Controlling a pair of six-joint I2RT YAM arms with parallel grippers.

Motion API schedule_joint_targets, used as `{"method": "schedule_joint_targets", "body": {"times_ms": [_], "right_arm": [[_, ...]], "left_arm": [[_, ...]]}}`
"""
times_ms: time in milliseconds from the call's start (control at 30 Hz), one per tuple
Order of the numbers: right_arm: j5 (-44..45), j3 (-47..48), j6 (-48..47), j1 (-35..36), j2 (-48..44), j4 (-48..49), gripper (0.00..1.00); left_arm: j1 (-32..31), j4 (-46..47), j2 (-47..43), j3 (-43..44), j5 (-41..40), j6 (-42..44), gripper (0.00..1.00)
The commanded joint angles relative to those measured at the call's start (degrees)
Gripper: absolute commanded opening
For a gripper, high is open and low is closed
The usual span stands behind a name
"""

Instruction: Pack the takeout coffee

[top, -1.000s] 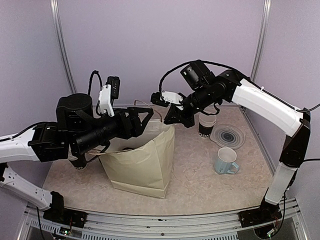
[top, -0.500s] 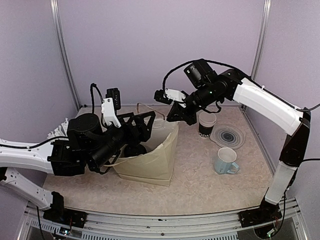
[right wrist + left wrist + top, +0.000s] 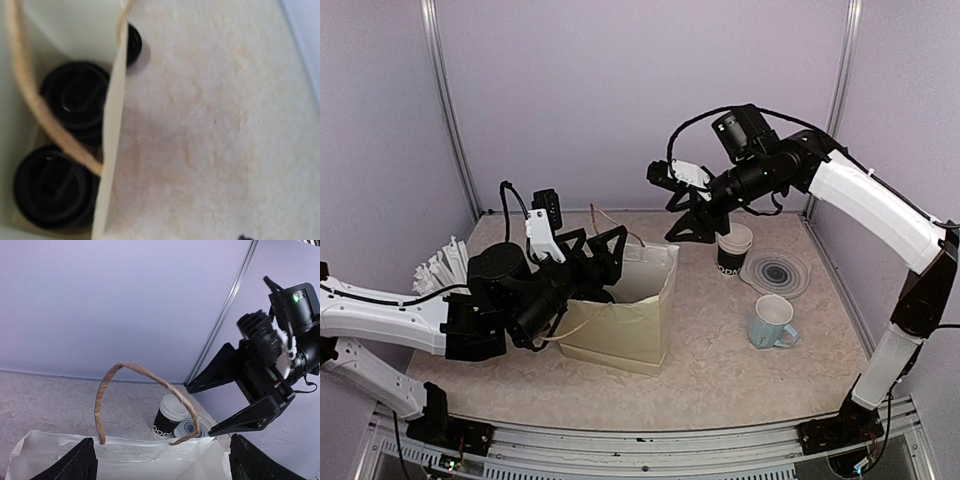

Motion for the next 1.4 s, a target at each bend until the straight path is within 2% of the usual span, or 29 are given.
{"method": "schedule_joint_targets", "body": {"times_ms": [0,100,200,400,600,1000,1133,1167,1200,1300,1333,1367], "right_arm": [[-8.32,-2.32,-2.95,-0.15,-9.22,-2.04,0.65],[-14.79,-6.32,-6.91,2.30,-13.19,-3.63,0.59],[-14.30,-9.02,-8.67,6.28,-13.94,-3.30,0.53],[-2.43,-13.27,-9.40,17.38,-12.59,3.47,0.49],[10.30,-16.81,-9.08,26.35,-10.74,11.66,0.53],[19.84,-13.65,-8.89,33.13,-4.60,17.28,0.54],[20.36,-12.31,-8.87,33.87,-2.57,18.66,0.49],[20.36,-12.01,-8.79,33.96,-2.10,19.03,0.47],[21.51,-11.74,-8.59,34.00,-1.65,19.30,0.40],[22.76,-11.04,-6.93,34.01,-1.50,20.05,0.05],[23.31,-11.22,-6.54,34.01,-1.86,20.61,0.00],[24.20,-11.62,-6.25,33.92,-2.35,21.29,0.00]], "left_arm": [[-0.54,3.46,-0.60,1.54,-1.80,-0.91,0.89],[-0.48,3.70,-0.48,2.35,-3.62,-3.17,0.88],[-0.55,2.57,0.93,4.07,-4.08,-2.98,0.88],[-0.39,-1.08,1.31,5.09,-6.01,-5.74,0.87],[-0.12,-4.02,0.40,5.27,-6.92,-7.18,0.87],[-0.04,-5.02,-1.62,4.12,-6.43,-10.07,0.87],[0.03,-5.03,-1.97,4.19,-6.09,-10.31,0.87],[0.05,-5.01,-2.07,4.15,-6.02,-10.44,0.87],[0.05,-4.99,-2.17,4.14,-6.01,-10.54,0.87],[0.05,-5.14,-2.46,4.14,-6.06,-10.59,0.87],[0.05,-5.36,-2.60,4.09,-6.00,-10.55,0.87],[0.05,-5.69,-2.75,4.04,-5.97,-10.59,0.87]]}}
